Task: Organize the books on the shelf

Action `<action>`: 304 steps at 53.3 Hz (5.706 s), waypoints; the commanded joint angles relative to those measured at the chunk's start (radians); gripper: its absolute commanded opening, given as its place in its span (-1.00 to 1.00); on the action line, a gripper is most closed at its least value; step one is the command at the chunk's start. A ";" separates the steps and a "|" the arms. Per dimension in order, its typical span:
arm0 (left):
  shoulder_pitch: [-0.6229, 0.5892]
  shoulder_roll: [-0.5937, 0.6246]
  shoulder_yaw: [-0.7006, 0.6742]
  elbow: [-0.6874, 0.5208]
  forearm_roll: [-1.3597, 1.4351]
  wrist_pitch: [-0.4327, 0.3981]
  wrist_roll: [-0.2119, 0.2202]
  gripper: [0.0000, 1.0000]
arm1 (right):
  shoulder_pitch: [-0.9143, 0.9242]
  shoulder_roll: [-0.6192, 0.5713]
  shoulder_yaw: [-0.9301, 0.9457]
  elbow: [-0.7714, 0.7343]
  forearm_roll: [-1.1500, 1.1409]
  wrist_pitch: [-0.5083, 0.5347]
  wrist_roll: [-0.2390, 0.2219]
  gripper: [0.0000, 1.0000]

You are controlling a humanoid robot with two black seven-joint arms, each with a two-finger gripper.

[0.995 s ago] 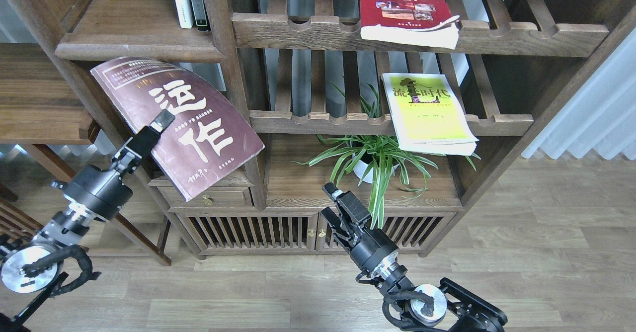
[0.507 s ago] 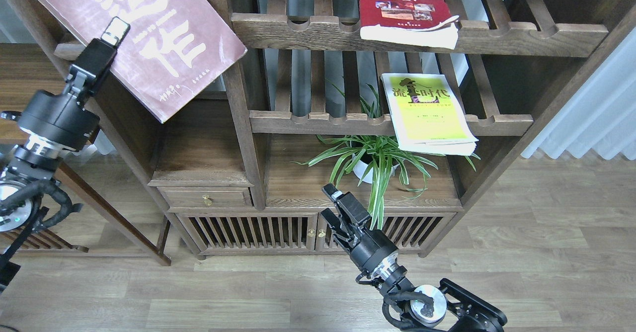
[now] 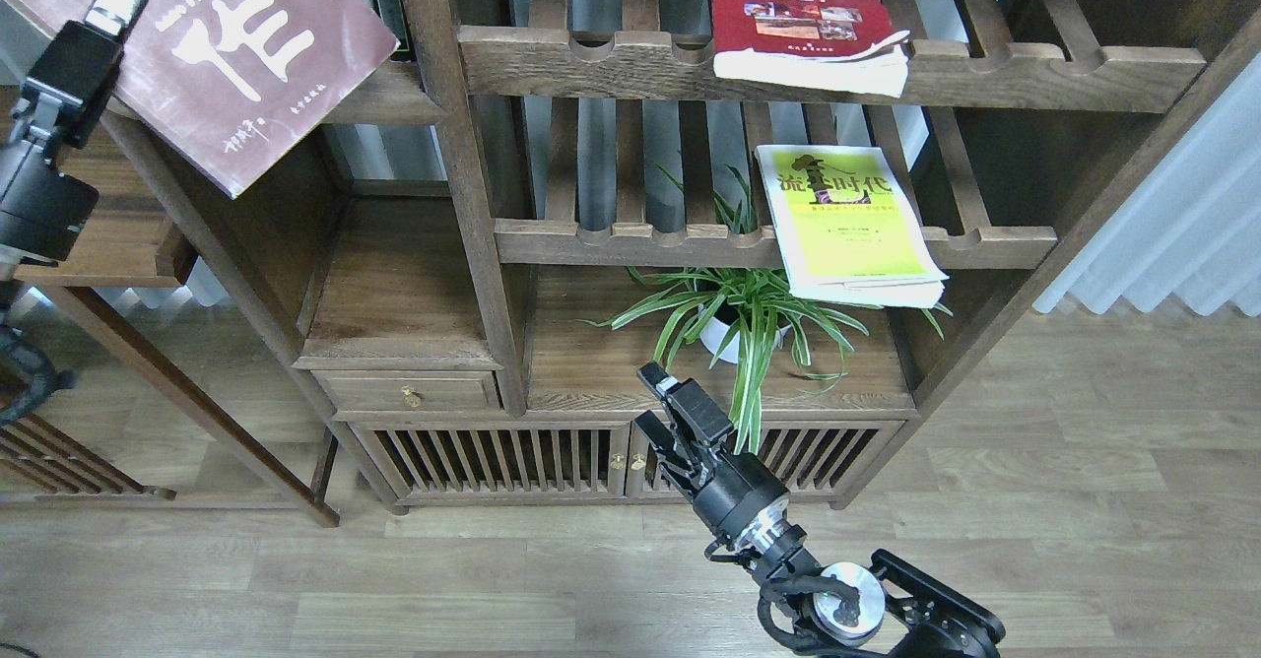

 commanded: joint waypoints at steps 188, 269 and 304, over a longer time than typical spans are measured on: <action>-0.623 -0.290 0.267 0.752 0.765 0.237 -0.384 -1.00 | 0.024 0.000 -0.102 0.130 -0.002 0.000 0.002 0.97; -0.709 -0.343 0.283 0.803 0.714 0.231 -0.384 -0.44 | 0.011 0.000 -0.099 0.133 -0.003 0.000 0.002 0.97; -0.841 -0.419 0.270 0.803 0.613 0.236 -0.384 -0.44 | -0.010 0.000 -0.097 0.133 -0.003 0.000 0.002 0.97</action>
